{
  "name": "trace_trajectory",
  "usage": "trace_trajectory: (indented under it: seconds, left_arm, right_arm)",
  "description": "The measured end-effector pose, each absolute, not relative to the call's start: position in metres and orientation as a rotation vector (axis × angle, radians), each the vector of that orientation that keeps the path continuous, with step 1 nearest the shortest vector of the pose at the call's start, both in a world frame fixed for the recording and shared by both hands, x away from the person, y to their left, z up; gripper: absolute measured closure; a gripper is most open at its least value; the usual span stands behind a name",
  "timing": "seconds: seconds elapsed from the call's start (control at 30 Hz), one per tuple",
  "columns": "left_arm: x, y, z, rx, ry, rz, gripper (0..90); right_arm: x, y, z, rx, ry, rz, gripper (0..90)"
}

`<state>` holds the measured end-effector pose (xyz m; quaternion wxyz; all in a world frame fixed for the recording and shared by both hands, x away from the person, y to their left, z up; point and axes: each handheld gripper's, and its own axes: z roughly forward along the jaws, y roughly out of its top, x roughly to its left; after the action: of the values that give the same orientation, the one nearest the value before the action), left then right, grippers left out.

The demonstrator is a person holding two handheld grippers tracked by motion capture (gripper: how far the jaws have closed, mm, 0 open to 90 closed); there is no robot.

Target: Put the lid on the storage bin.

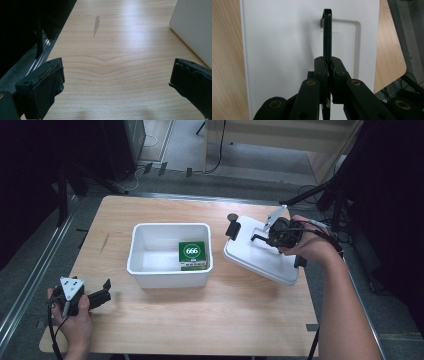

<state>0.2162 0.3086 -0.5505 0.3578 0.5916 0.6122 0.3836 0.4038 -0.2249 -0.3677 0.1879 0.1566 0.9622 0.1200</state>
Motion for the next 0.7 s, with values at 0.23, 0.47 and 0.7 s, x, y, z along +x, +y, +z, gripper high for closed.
trace_trajectory:
  seconds: [0.23, 0.47, 0.7]
  left_arm:
    - [0.216, 0.309, -0.55, 1.527, 1.581, 0.988, 0.0]
    - [0.216, 0.309, -0.551, 1.524, 1.581, 0.987, 0.0]
    - [0.216, 0.309, -0.551, 1.522, 1.582, 0.986, 0.0]
  right_arm:
    - [0.4, -0.216, -0.35, 0.404, 2.701, 0.352, 85.9]
    - [0.398, -0.204, -0.337, 0.358, 2.699, 0.372, 85.9]
    - [0.398, -0.191, -0.329, 0.312, 2.712, 0.375, 85.9]
